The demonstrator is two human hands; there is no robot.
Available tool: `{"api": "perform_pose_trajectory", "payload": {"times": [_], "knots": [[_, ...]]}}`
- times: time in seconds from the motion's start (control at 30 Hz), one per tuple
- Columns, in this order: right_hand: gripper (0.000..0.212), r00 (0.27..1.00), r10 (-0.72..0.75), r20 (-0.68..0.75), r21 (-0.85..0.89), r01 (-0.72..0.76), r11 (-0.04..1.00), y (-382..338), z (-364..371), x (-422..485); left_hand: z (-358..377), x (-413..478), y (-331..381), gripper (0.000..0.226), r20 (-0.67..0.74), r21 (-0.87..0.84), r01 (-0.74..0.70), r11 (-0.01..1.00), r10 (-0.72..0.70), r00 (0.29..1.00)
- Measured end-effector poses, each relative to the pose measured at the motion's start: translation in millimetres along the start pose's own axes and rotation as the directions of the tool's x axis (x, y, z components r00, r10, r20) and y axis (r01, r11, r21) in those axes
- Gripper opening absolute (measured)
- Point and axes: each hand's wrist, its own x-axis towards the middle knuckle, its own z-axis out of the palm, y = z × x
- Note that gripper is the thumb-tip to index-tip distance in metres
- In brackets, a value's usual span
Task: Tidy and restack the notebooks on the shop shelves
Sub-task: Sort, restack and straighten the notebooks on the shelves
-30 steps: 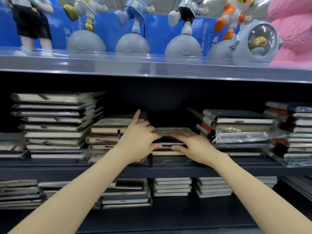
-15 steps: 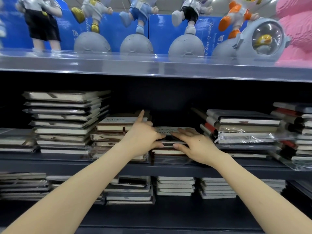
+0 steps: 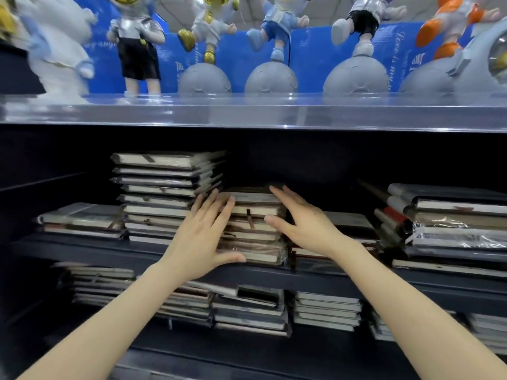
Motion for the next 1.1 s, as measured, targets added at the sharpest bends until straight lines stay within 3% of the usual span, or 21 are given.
{"api": "perform_pose_trajectory", "payload": {"times": [0.2,0.33,0.63,0.77,0.87,1.1], "knots": [[0.059,1.0,-0.001,-0.01,0.022,0.001,1.0,-5.7,6.4,9.0,17.2,8.5,5.4,0.108,-0.079,-0.015,-0.008,1.0,0.007,0.997],[0.06,0.998,-0.04,-0.04,-0.002,0.04,0.999,-1.0,7.4,5.9,17.8,14.4,2.0,0.11,-0.088,-0.015,-0.003,1.0,0.002,0.996],[0.058,0.999,-0.015,-0.038,0.116,0.02,0.993,6.5,8.8,17.2,27.8,24.1,-3.8,0.106,-0.101,-0.025,-0.011,1.0,0.008,0.995],[0.054,0.996,-0.033,-0.082,0.138,0.045,0.989,9.7,10.7,13.8,24.7,24.0,-8.5,0.082,-0.191,-0.151,-0.031,0.988,0.001,0.982],[0.052,0.992,-0.047,-0.119,0.159,0.066,0.985,9.7,12.4,11.8,28.6,27.5,-7.8,0.061,-0.275,-0.128,-0.069,0.989,0.032,0.961],[0.051,0.991,-0.077,-0.108,0.142,0.091,0.986,13.2,13.3,12.0,36.9,37.4,-1.1,0.051,-0.364,-0.011,-0.064,0.998,0.056,0.93]]}}
